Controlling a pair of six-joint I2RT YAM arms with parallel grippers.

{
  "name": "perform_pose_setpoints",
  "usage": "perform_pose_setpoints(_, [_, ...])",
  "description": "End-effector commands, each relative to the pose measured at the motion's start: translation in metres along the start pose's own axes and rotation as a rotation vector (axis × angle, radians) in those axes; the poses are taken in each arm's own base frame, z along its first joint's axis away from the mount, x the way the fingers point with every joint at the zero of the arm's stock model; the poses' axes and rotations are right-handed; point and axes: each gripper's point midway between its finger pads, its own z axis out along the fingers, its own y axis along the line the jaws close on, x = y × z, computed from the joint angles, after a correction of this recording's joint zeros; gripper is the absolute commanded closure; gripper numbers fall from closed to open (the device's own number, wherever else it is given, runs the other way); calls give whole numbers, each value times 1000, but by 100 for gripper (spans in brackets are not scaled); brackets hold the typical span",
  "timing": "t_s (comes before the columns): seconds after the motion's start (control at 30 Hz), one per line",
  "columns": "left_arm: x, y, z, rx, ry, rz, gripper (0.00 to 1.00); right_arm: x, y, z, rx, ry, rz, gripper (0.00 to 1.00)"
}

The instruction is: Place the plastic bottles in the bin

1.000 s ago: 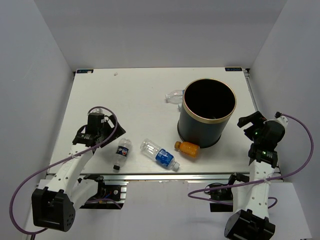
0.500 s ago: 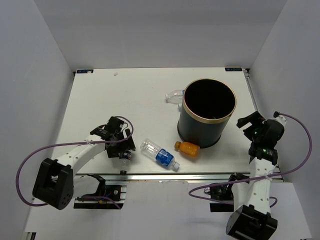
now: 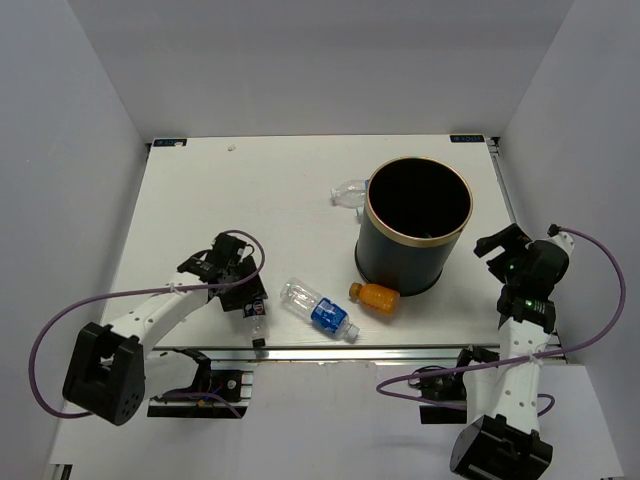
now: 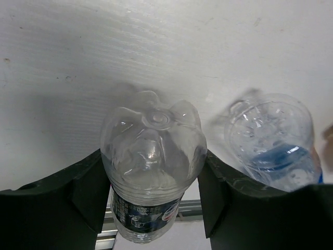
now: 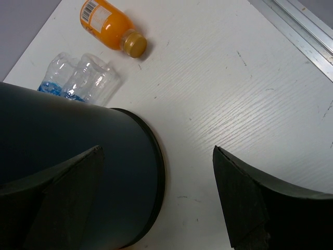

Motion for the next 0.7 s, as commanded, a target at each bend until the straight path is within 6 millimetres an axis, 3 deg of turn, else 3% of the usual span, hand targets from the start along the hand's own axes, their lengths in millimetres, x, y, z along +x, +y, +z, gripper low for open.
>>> perform_pose_setpoints(0.0, [-11, -10, -13, 55, -67, 0, 58, -23, 9, -8, -10, -68, -7, 11])
perform_pose_setpoints(0.07, [-26, -13, -28, 39, -120, 5, 60, -26, 9, -9, -5, -75, -17, 11])
perform_pose_setpoints(0.13, [-52, -11, -46, -20, -225, -4, 65, -37, 8, -14, 19, -109, -29, 11])
perform_pose_setpoints(0.17, [-74, -20, -65, -7, -305, -28, 66, -49, -3, -17, 93, -160, -23, 11])
perform_pose_setpoints(0.23, [-104, -43, -92, 115, -462, -70, 66, -85, 0, -32, 148, -264, -41, 11])
perform_pose_setpoints(0.27, [-124, -67, -107, 243, -561, -86, 65, -99, 4, -38, 150, -303, -56, 11])
perform_pose_setpoints(0.3, [-130, -83, -124, 348, -614, -93, 64, -124, 16, -50, 139, -360, -67, 11])
perform_pose_setpoints(0.37, [-145, -119, -158, 548, -697, -62, 62, -148, 26, -64, 140, -418, -103, 11])
perform_pose_setpoints(0.43, [-156, -136, -169, 580, -705, -19, 63, -178, 45, -82, 104, -499, -137, 11])
perform_pose_setpoints(0.47, [-168, -151, -192, 617, -727, 0, 66, -185, 51, -86, 92, -510, -155, 11])
perform_pose_setpoints(0.5, [-173, -160, -195, 629, -728, 23, 66, -188, 55, -83, 83, -489, -157, 11])
perform_pose_setpoints(0.53, [-169, -178, -187, 684, -665, 69, 66, -191, 71, -88, 21, -463, -163, 11])
perform_pose_setpoints(0.6, [-178, -211, -214, 814, -704, 121, 66, -184, 89, -72, -69, -374, -184, 11])
perform_pose_setpoints(0.63, [-175, -230, -209, 851, -666, 160, 66, -180, 110, -72, -174, -319, -231, 11])
perform_pose_setpoints(0.67, [-176, -241, -213, 872, -662, 190, 66, -177, 116, -68, -204, -284, -254, 11])
